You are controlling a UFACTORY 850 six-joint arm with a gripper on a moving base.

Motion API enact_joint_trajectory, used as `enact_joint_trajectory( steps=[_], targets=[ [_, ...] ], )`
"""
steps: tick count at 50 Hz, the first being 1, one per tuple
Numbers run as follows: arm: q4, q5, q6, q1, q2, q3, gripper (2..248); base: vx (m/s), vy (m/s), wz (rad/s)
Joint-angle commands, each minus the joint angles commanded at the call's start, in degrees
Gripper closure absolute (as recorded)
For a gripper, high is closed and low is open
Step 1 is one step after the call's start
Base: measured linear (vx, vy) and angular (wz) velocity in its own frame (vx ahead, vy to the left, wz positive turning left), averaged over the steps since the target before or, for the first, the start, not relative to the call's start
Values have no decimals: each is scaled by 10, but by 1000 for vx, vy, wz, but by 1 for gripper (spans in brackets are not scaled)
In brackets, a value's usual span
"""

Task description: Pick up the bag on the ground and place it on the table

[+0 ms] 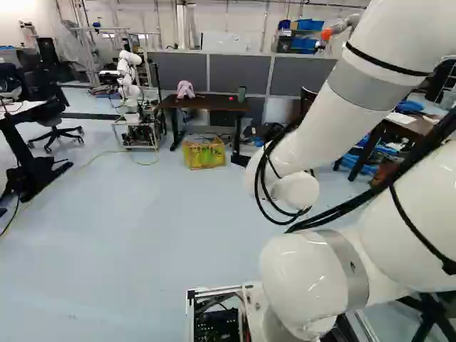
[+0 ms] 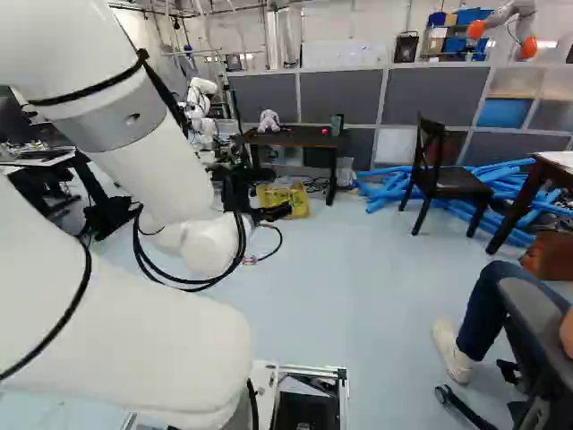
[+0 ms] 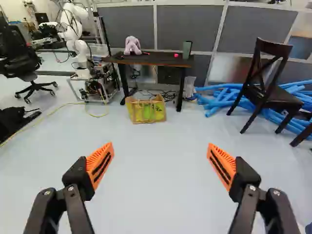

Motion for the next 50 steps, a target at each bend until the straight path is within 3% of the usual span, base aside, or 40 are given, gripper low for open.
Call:
enact_joint_trajectory(
  steps=[50],
  targets=[
    [0, 0, 0, 0, 0, 0, 3, 18, 0, -1]
  ],
)
